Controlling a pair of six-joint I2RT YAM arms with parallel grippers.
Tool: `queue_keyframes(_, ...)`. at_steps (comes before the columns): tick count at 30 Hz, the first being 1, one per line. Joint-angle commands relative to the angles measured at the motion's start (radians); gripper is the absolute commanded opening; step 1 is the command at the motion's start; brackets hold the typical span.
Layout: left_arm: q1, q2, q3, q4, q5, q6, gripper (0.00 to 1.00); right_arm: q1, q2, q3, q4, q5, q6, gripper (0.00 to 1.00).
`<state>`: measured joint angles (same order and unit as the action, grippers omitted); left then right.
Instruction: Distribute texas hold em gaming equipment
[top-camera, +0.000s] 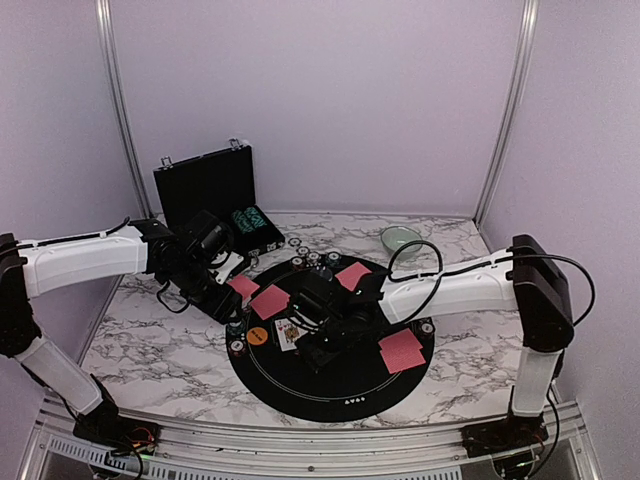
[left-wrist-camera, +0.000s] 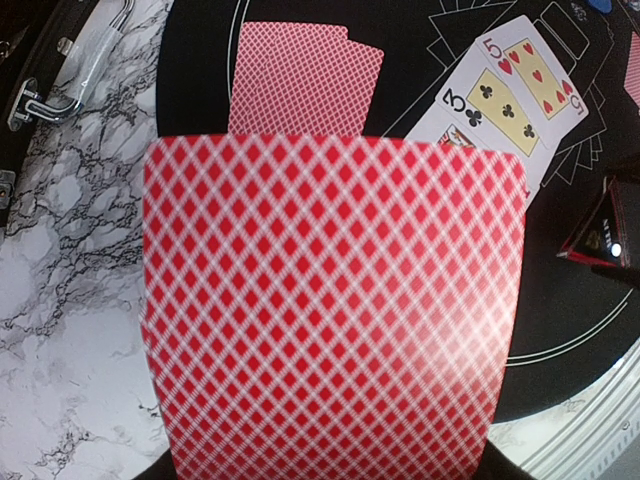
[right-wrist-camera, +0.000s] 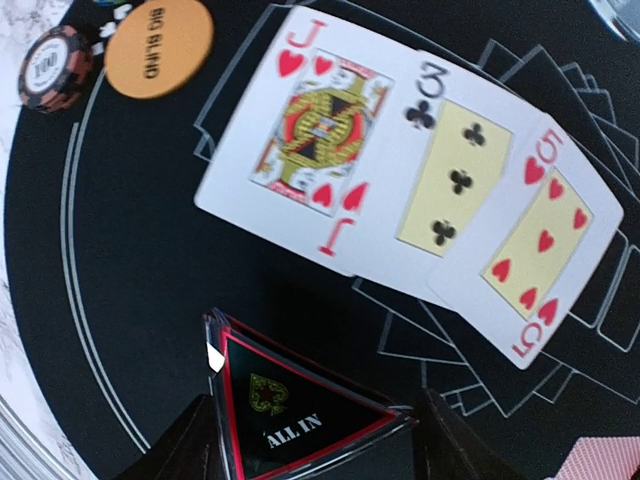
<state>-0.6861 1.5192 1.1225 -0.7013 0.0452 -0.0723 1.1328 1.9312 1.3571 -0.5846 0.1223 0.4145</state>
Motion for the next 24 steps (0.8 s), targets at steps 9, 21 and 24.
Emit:
queue_keyframes(9,0.007,-0.027,0.003,0.018,0.018,-0.009,0.5,-0.134,-0.142,-0.145,0.028,0.059,0.02,0.48)
queue_keyframes(21,0.007,-0.029,0.003,0.019,0.016,-0.007,0.5,-0.297,-0.227,-0.257,0.035,0.069,-0.014,0.48)
queue_keyframes(24,0.007,-0.028,0.003,0.018,0.018,-0.006,0.5,-0.339,-0.247,-0.287,0.035,0.071,-0.025,0.48)
